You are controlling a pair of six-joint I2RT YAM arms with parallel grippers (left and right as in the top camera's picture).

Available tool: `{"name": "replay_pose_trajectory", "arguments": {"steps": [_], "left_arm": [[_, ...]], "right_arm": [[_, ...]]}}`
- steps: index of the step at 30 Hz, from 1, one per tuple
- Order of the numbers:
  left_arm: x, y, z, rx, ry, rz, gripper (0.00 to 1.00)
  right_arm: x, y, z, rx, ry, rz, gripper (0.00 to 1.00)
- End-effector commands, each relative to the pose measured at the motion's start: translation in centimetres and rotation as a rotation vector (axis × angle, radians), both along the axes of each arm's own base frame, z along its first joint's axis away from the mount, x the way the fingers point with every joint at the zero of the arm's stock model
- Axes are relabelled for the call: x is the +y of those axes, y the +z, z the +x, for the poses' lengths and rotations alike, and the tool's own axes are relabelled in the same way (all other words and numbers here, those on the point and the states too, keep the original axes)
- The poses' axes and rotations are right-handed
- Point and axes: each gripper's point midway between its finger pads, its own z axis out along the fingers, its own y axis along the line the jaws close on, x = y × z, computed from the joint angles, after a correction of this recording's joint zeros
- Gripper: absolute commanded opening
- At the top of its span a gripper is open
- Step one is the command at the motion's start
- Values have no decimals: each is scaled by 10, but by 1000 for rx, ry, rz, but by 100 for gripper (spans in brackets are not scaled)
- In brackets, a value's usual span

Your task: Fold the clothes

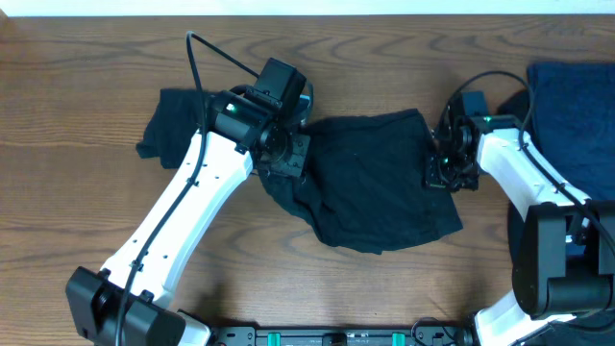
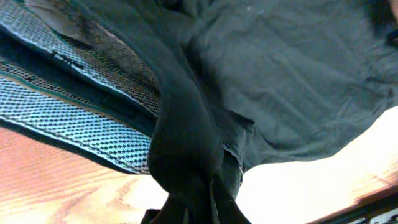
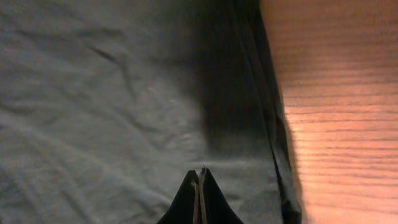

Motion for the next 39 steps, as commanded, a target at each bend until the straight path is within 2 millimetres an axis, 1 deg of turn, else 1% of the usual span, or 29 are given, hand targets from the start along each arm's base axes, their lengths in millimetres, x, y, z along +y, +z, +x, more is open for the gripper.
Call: {"name": "replay_pose_trajectory", "arguments": {"steps": [1, 4, 7, 16, 19, 25, 29, 32, 34, 39], "left_arm": [[-10, 18, 5, -48, -19, -36, 6], [-16, 18, 2, -48, -36, -36, 6], [-24, 12, -1, -30, -61, -28, 6], [-59, -22, -11, 37, -149, 11, 6], [-72, -27, -11, 29, -167, 3, 6], [-86, -22, -2, -7, -126, -47, 6], [-102, -16, -3, 3, -152, -132, 6], [-105, -12, 0, -8, -135, -151, 6], [-108, -9, 2, -17, -131, -164, 6], [-120, 4, 4, -28, -147, -234, 6]], "right_arm": [[-12, -11, -6, 11, -5, -21, 1], [-17, -14, -6, 7, -22, -21, 1], [-19, -15, -6, 6, -28, -21, 1], [-19, -15, -6, 4, -28, -22, 1], [-19, -15, -6, 3, -28, -21, 1], [-19, -16, -4, -3, -28, -21, 1], [-18, -21, -5, -12, -43, -15, 1], [-11, -26, -6, -19, -42, 25, 1], [-3, -27, -8, -17, -39, 74, 1], [9, -33, -17, 6, -59, 109, 1]]}}
